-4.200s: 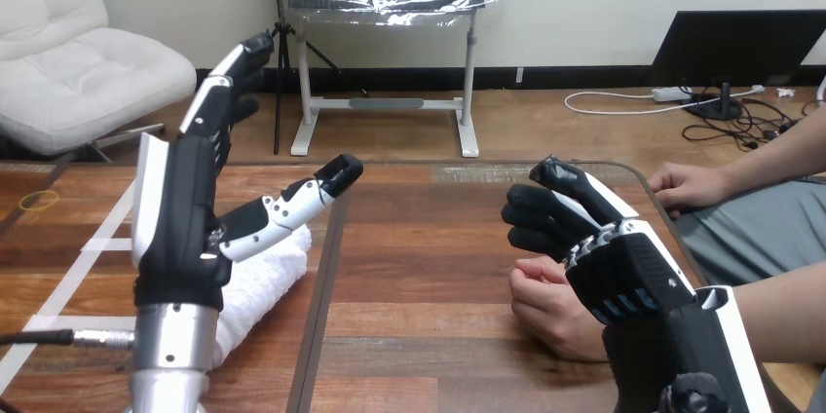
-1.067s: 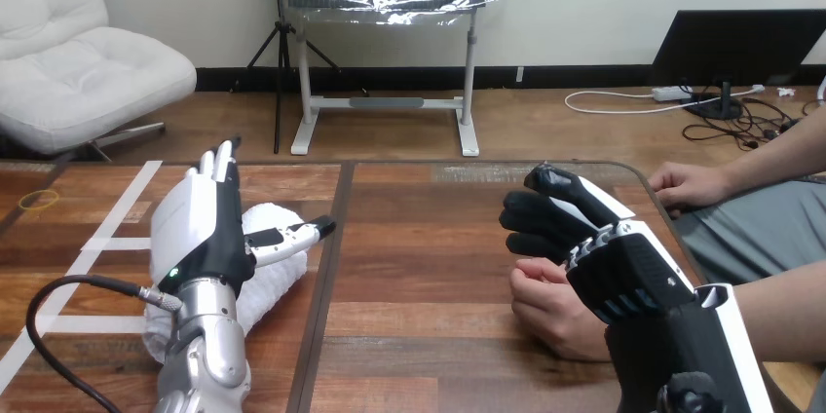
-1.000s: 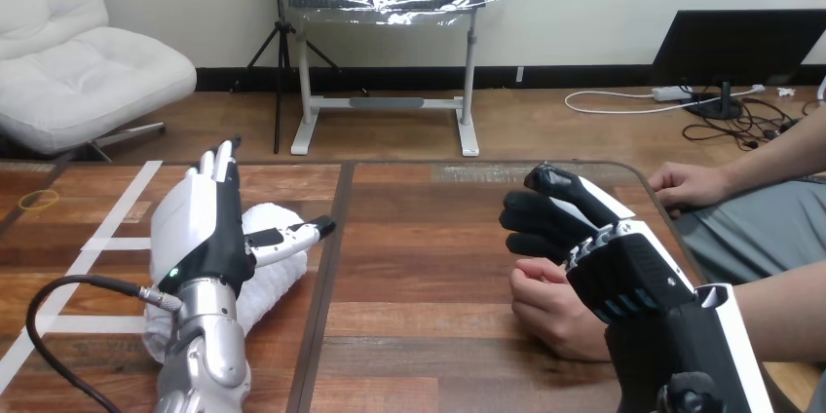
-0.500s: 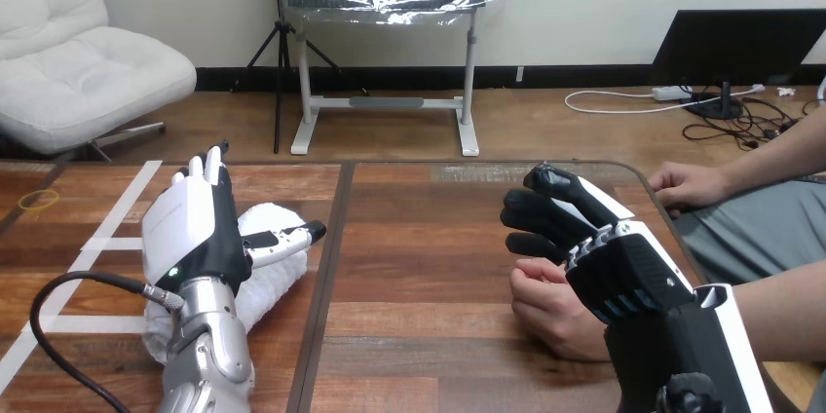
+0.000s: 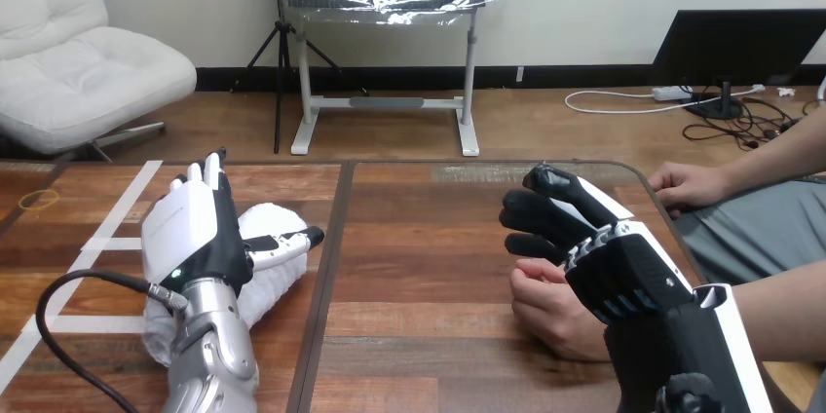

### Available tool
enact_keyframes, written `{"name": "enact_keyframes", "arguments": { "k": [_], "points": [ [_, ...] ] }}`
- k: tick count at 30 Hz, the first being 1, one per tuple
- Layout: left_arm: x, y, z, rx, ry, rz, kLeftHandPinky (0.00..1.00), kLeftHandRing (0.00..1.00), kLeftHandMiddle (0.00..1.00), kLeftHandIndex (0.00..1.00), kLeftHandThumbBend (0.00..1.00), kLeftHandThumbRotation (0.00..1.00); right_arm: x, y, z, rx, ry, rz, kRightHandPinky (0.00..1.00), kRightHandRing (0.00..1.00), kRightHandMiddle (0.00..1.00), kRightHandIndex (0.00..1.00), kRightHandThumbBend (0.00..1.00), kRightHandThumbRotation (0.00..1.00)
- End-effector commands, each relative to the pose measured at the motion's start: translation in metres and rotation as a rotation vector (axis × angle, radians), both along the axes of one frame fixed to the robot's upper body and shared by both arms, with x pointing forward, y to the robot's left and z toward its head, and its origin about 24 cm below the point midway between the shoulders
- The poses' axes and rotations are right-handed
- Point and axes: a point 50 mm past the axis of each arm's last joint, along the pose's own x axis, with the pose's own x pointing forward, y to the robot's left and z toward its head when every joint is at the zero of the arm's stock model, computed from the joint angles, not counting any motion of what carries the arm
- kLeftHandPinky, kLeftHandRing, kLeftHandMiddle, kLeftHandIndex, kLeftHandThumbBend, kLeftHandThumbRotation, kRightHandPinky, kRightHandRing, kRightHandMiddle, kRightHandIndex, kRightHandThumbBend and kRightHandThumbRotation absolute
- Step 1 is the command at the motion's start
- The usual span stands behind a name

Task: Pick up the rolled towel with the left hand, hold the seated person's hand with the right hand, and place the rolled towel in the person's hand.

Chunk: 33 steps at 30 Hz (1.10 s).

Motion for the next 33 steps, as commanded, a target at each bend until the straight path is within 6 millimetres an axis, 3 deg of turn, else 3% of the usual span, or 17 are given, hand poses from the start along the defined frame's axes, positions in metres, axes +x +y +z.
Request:
{"name": "enact_keyframes", "arguments": {
  "k": [1,33],
  "points": [
    [0.0202,-0.0076,0.0270,0.045,-0.093,-0.024,1.00,1.00,1.00,0.98,0.97,0.41,0.0044,-0.0003,0.0177,-0.005,-0.109,0.013,0.74,0.79,0.80,0.83,0.90,1.00],
    [0.0293,-0.0139,0.0226,0.033,-0.005,-0.039,1.00,1.00,1.00,0.98,0.95,0.38,0.0049,-0.0010,0.0183,-0.013,-0.113,0.021,0.72,0.79,0.80,0.83,0.91,1.00]
  ]
}}
